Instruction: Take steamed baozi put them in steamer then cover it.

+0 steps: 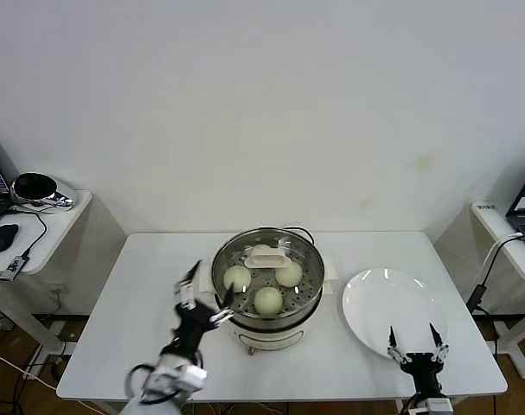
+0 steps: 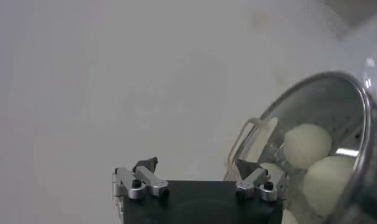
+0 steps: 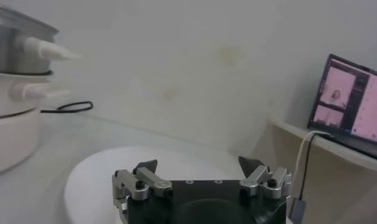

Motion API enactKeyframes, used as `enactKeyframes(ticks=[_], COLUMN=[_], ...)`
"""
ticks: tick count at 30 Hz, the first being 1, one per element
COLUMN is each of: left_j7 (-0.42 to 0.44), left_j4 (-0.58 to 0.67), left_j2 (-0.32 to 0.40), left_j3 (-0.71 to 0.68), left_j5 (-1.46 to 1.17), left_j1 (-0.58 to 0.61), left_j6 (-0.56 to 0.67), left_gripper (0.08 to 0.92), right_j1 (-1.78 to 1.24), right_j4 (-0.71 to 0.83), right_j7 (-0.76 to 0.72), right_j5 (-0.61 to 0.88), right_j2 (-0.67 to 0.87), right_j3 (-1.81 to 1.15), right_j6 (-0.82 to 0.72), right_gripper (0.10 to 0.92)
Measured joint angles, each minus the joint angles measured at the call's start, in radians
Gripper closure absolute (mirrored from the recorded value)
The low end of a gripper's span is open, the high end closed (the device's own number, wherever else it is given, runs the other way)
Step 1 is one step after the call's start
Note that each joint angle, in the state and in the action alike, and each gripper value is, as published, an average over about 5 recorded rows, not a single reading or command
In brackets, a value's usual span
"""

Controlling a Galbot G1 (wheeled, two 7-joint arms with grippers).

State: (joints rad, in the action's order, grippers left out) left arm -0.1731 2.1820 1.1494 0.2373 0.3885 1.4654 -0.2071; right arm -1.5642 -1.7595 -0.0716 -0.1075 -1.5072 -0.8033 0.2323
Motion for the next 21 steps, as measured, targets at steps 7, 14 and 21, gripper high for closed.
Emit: enactKeyframes(ticks=[7, 14, 21], left_j7=[-0.078, -0.084, -0.064], left_j4=[0.017, -0.025, -0.063], left_j2=[0.041, 0.083, 0.107], left_j3=[0.131, 0.206, 0.248], left_j5=[-0.285, -0.449, -0.536], left_j1=[0.233, 0.343, 0.389], left_j6=[0.156, 0.259, 0.296], left_gripper=[0.177, 0.177, 0.177], right_j1=[-0.043, -0.099, -0.150], right_j4=[-0.027, -0.076, -0.130], right_j7=[-0.043, -0.063, -0.071], right_j5=[0.058, 0.122, 0.165], right_j2=[0.035, 0.078, 0.101], right_j3=[0.051, 0.125, 0.192], right_j6=[-0.028, -0.055, -0.083], right_gripper=[0.203, 0.203, 0.203])
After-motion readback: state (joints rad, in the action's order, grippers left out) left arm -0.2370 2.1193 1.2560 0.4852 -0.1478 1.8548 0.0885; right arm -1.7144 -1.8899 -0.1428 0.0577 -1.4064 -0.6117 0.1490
